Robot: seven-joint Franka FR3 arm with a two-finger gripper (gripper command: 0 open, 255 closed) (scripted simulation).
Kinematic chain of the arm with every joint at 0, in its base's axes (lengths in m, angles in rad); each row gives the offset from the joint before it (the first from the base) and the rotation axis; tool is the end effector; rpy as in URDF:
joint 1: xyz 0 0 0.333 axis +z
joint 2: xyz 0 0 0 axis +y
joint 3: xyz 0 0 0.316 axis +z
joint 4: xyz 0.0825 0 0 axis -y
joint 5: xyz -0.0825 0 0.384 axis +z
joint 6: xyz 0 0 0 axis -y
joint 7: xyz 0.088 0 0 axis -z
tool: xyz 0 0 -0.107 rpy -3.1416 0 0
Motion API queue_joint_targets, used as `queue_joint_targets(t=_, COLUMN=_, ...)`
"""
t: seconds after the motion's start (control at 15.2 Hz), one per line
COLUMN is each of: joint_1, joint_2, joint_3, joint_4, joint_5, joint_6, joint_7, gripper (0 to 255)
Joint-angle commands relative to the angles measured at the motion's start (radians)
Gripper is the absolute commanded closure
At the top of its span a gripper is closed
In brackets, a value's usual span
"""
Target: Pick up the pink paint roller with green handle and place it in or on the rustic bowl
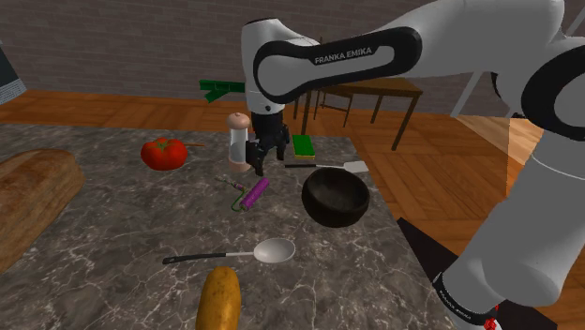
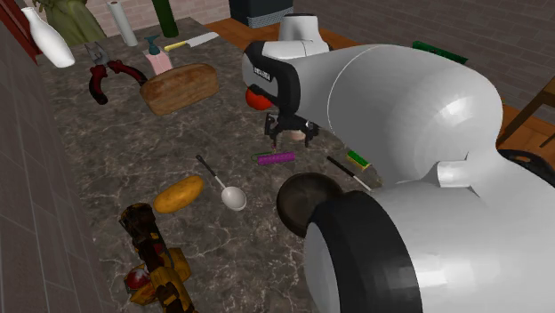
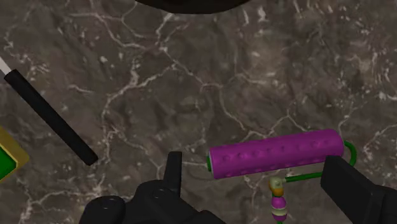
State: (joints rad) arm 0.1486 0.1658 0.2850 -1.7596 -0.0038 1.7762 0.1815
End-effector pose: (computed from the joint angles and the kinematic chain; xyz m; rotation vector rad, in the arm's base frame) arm 0.5412 0.2413 0.4599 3.1057 0.3946 -0.2334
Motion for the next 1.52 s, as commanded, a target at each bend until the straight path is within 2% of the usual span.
queue_joint_targets(t=0.0, joint_1=0.018, joint_2=0.083, joint_3=0.007, joint_4=0.086, joint_5=-0.028, joint_6=-0.009, joint_7=0.012, gripper=0)
queue_joint_targets(t=0.46, joint_1=0.113, joint_2=0.378, joint_3=0.014, joint_4=0.441, joint_5=-0.119, joint_6=-0.088, joint_7=0.042, gripper=0)
queue_joint_targets(t=0.99, joint_1=0.105, joint_2=0.373, joint_3=0.011, joint_4=0.331, joint_5=-0.12, joint_6=0.017, joint_7=0.045, gripper=0)
queue_joint_targets(t=1.45, joint_1=0.104, joint_2=0.373, joint_3=0.012, joint_4=0.331, joint_5=-0.12, joint_6=0.017, joint_7=0.045, gripper=0)
